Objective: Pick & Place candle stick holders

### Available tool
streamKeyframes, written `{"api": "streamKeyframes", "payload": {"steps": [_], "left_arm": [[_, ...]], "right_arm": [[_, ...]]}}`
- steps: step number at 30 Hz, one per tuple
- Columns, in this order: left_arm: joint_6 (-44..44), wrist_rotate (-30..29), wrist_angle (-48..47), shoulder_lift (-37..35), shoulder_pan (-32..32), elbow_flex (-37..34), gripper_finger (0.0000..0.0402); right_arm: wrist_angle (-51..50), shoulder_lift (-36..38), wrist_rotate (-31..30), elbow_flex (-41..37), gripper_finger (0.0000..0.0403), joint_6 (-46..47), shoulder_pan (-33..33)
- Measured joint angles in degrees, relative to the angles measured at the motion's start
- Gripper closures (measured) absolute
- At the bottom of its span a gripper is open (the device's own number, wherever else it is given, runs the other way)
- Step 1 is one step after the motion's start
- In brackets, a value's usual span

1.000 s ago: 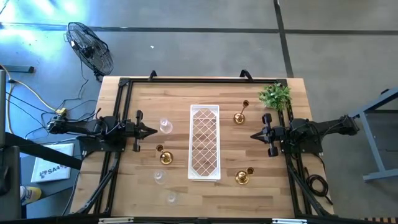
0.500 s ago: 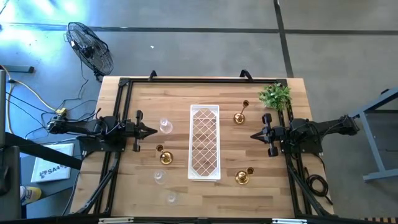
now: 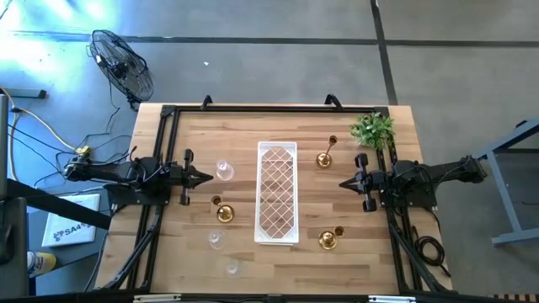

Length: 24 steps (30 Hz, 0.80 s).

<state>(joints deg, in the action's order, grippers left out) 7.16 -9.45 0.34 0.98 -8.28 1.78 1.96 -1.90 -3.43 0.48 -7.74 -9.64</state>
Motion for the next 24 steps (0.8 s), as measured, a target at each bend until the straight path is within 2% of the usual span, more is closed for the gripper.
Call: {"api": "streamKeyframes", "payload": {"steps": [15,22,24], "left_arm": [[0.0,0.0,0.0,0.0,0.0,0.0,0.0401],[0.0,0.0,0.0,0.0,0.0,0.0,0.0401],[0.0,0.0,0.0,0.0,0.0,0.0,0.0401]], "right_arm": [[0.2,0.0,-0.1,0.0,0.0402,0.0,0.0],[5.1,0.0,0.0,0.0,0.0402,0.2,0.0],[6.2,0.0,0.0,0.0,0.0402,3.4,0.0]]}}
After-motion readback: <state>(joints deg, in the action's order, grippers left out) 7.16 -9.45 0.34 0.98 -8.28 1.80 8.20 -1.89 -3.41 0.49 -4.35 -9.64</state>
